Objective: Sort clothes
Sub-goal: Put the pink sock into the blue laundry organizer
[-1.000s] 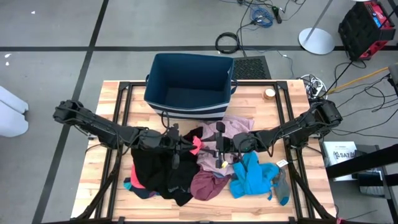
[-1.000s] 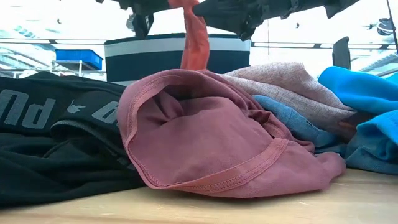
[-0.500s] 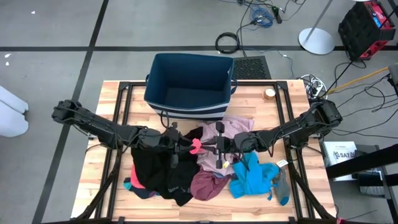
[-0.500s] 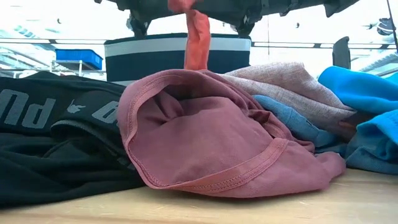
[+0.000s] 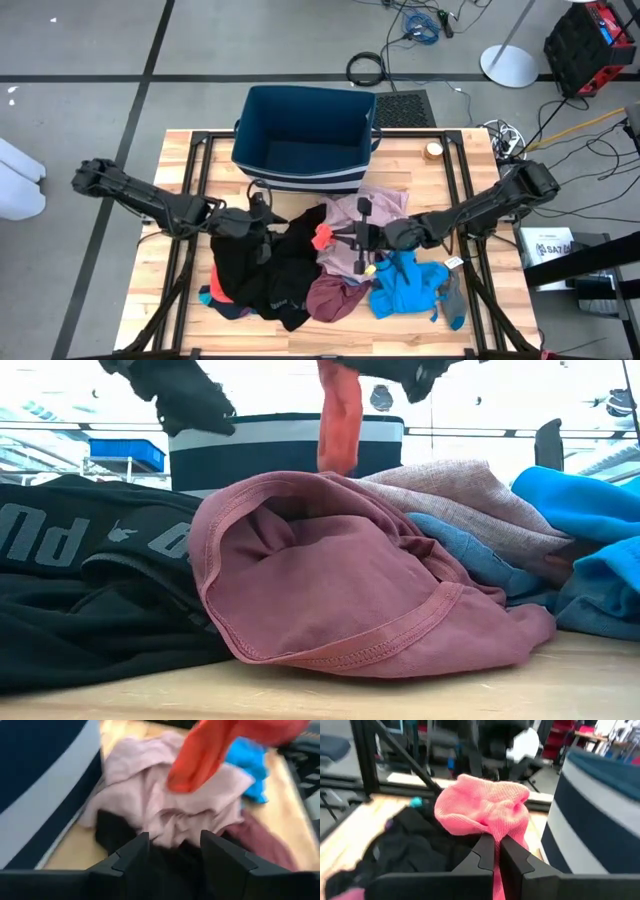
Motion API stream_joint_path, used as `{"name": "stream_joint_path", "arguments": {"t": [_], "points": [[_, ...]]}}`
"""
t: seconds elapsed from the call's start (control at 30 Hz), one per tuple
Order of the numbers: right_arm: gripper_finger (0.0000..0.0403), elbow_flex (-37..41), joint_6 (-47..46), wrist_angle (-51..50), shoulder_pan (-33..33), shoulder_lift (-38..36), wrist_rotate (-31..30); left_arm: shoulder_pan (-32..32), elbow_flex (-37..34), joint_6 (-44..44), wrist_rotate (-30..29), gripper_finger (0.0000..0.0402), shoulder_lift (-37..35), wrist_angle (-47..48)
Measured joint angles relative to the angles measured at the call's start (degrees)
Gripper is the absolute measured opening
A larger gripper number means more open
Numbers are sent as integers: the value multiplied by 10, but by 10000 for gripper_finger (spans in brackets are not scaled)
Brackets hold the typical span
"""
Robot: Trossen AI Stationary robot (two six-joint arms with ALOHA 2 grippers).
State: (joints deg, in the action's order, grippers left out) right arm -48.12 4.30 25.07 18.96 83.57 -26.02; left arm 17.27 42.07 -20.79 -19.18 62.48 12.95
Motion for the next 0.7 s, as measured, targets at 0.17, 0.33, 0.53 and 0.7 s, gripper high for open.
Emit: {"name": "stream_joint_path", "arguments": {"t": [0.17,0.33,0.53,0.7], "points": [[0,0,30,5,-7,-55,-1,18,-40,-20,-25,187,0,-3],[0,-46,64,-37,-47,-95,-11,29,-80,-65,-49,187,0,-13],[0,-238,125,-237,-139,-61,2,30,-103,-74,-57,187,0,-37],[0,-393,128,-350,-244,8,134,30,-103,-69,-57,187,0,-49]]}}
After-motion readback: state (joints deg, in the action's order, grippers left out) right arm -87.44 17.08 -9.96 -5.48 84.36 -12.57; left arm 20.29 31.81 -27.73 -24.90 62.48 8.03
